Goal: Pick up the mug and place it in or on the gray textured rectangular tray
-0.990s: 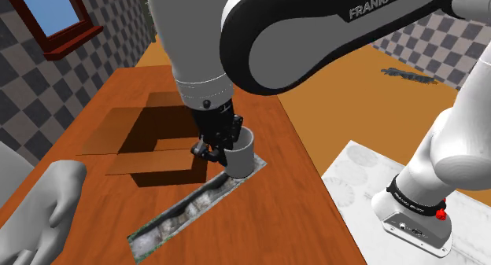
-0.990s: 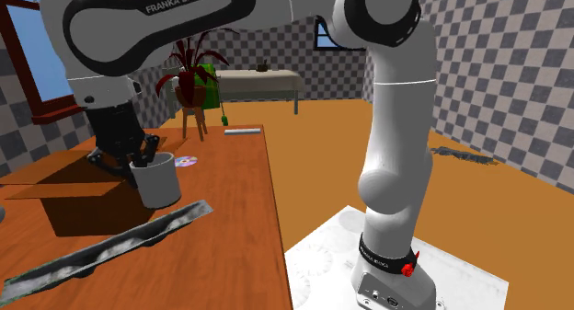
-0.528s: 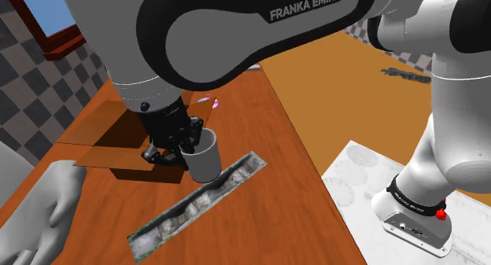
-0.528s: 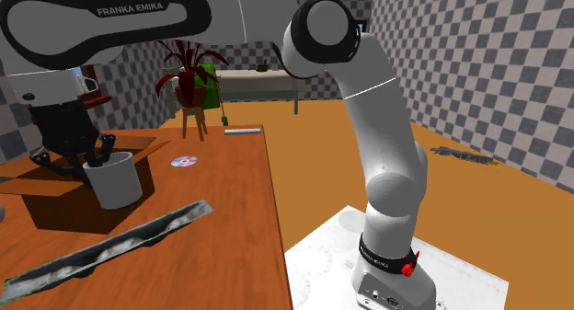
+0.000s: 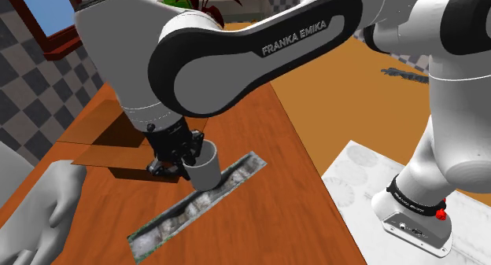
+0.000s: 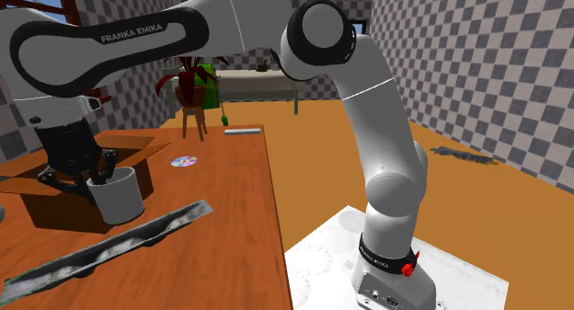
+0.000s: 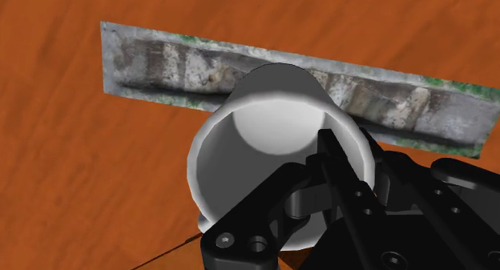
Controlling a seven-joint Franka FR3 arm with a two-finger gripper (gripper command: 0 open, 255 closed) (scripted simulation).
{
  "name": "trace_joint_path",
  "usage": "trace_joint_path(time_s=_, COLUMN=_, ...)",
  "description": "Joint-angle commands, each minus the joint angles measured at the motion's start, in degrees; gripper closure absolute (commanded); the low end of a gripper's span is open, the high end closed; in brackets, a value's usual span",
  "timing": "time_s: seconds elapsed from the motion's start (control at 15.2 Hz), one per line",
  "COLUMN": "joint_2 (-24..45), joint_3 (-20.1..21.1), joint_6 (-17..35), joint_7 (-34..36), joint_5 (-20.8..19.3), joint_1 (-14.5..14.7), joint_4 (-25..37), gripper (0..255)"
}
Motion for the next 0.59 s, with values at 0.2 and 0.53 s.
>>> trace_joint_path(time_s=0.2, joint_2=0.7, joint_3=-0.4, joint_6=3.6, joint_7=0.5, joint_5=-0.6, joint_1=-0.3, joint_4=-3.1, gripper=255)
trace_joint_path(time_s=0.53, joint_2=1.7, joint_3=-0.8, joint_6=6.8, joint_7=1.1, joint_5=-1.4, joint_1=-0.3, joint_4=-5.6, gripper=255)
